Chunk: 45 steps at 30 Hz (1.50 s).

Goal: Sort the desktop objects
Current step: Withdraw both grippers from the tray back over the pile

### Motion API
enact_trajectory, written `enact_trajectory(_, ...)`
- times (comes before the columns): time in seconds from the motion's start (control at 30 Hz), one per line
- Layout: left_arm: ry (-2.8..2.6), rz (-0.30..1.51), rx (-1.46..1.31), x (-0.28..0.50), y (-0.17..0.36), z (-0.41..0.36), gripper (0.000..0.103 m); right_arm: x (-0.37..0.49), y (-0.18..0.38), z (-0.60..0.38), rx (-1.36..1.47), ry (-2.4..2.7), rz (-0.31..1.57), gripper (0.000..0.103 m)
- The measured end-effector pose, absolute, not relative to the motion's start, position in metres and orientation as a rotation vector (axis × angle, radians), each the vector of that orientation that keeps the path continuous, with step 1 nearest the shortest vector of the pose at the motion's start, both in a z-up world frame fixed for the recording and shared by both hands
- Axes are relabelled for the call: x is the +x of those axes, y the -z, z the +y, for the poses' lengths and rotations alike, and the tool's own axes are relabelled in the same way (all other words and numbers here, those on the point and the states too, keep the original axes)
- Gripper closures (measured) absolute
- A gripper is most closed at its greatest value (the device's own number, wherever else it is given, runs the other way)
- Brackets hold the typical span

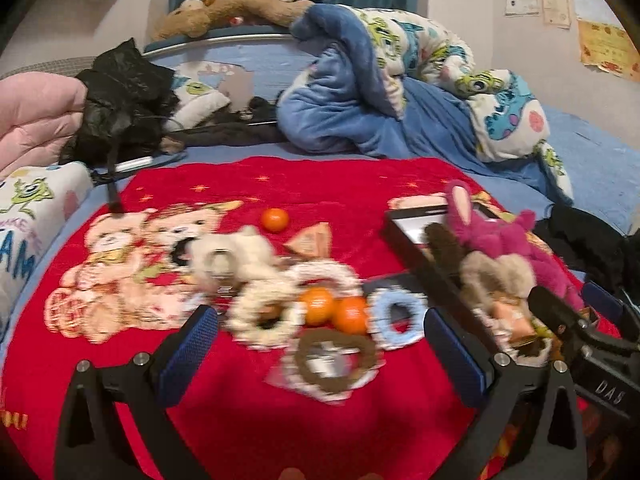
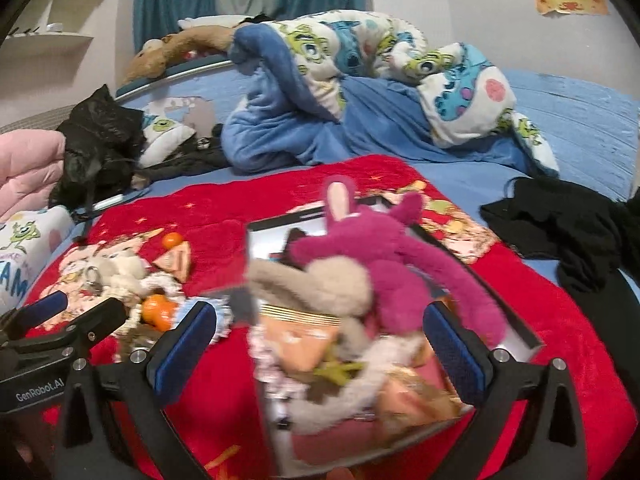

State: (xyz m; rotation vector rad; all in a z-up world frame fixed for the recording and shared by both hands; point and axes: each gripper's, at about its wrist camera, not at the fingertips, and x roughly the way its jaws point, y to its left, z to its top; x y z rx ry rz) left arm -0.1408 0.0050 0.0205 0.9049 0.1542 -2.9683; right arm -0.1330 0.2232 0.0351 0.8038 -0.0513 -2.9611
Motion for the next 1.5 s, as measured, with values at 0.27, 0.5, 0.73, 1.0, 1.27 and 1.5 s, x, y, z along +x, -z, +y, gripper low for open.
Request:
enact_trajectory(0.27,2.909,0.098,0.917,-0.131,-0.012,-0.051,0.0,-0.138,-0.034,0.17,0.793,2.863,-0.083,0.0)
enact_trajectory(0.5,2.888,0.135,0.943,-0.135,0.0,-0.076,0.0,-0.145,-0.026,0.128,0.805,2.791,-0.06,0.0)
enact_trajectory(0.73,2.882,0.021,0.989,-0.149,0.016,-0.072,0.0,-0.159,-0.014,0.114,0.844,2.748,-0.053,0.0)
enact_trajectory(1.0,2.92,0.071,1.018,-0.163,0.027,-0.076,0.0,-0.17,-0.003,0.115,0.888,2.714,-0.051,0.0)
enact_trajectory(1.27,2.954,0.07,1.1,-0.183,0.039,-0.064,0.0,-0.177,0.006,0.115,0.925,2.676,-0.067,0.0)
enact_trajectory(1.5,2.968,-0.066,1.114,-0.183,0.042,-0.044,0.009,-0.176,0.012,0.106,0.943,2.649,-0.02,0.004)
